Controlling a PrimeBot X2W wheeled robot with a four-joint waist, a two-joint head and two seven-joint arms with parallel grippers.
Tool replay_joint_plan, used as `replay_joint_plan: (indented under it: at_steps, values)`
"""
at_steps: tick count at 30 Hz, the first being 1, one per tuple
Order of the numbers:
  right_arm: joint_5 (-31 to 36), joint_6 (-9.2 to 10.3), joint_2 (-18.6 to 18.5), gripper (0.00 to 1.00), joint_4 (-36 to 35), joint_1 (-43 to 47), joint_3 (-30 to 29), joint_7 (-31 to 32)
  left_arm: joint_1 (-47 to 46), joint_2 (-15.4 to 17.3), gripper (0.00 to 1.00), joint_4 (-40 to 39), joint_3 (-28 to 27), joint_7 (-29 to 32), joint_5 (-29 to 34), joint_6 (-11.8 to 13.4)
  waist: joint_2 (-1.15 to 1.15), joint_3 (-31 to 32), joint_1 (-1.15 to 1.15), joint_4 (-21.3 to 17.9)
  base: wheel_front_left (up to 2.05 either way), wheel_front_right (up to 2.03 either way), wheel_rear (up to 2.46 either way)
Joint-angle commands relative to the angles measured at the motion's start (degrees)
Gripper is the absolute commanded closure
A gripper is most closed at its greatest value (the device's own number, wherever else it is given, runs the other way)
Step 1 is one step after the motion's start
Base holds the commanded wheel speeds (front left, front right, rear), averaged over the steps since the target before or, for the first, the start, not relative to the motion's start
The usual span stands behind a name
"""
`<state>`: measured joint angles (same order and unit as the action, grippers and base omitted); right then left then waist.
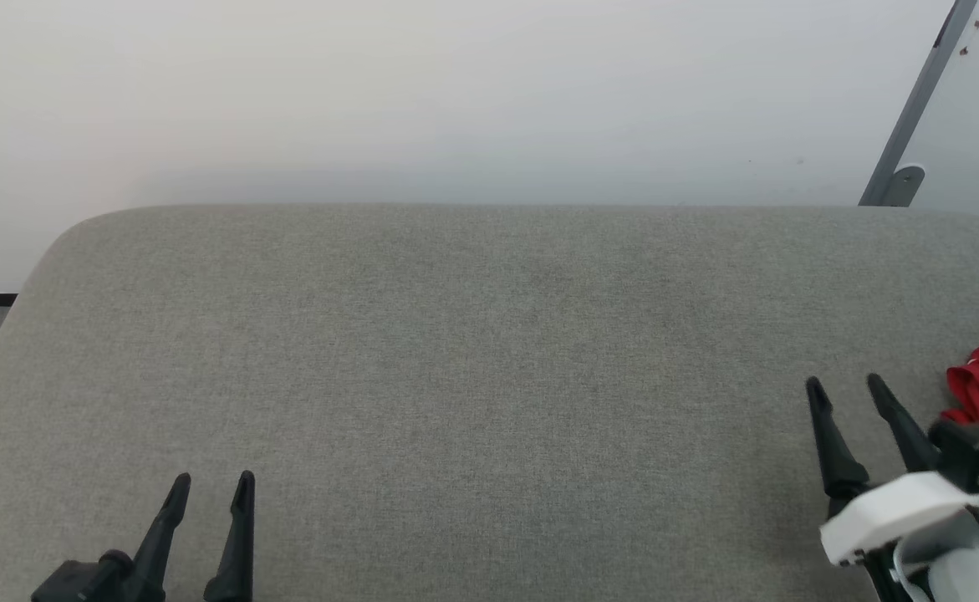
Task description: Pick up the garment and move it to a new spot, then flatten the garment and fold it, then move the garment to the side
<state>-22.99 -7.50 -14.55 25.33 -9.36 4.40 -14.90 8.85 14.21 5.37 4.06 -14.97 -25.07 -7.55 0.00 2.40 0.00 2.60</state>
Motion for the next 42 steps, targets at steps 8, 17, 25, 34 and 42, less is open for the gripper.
replay_joint_plan:
  at_steps: [8, 17, 25, 34, 42]
  values:
    - [3.29, 0.02, 2.14, 0.00, -10.15, 8.00, -4.55, 3.00, 3.67, -0.70, 0.00, -3.58, -0.93, -0.29, 1.26, 0.15, 0.00, -0.05, 0.00, -0.15, 0.00, 0.00, 0.00]
    - [5.06, 0.02, 5.04, 0.00, -18.49, 13.19, -8.52, 6.54, 5.52, -1.31, 0.00, -5.54, -1.90, -0.29, 1.69, 0.15, 0.00, -0.34, 0.00, -0.62, 0.00, 0.00, 0.00]
    - [6.09, 0.02, 6.39, 0.00, -21.53, 14.34, -9.17, 8.63, 4.62, -1.38, 0.00, -5.18, -1.34, -0.29, 1.37, 0.15, 0.00, -0.56, 0.00, -1.20, 0.00, 0.00, 0.00]
    - [5.84, 0.00, 6.92, 1.00, -22.07, 14.17, -8.76, 8.93, 4.50, -1.53, 1.00, -5.57, -1.29, 0.00, 1.27, 0.00, 0.00, -1.02, 0.00, -1.18, 0.00, 0.00, 0.00]
    - [1.31, 0.00, 7.68, 1.00, -19.54, 14.11, -8.73, 9.81, 3.79, -2.72, 1.00, -3.22, -1.18, 1.16, -3.11, 0.08, 0.00, -1.13, 0.00, -1.24, 0.00, 0.00, 0.00]
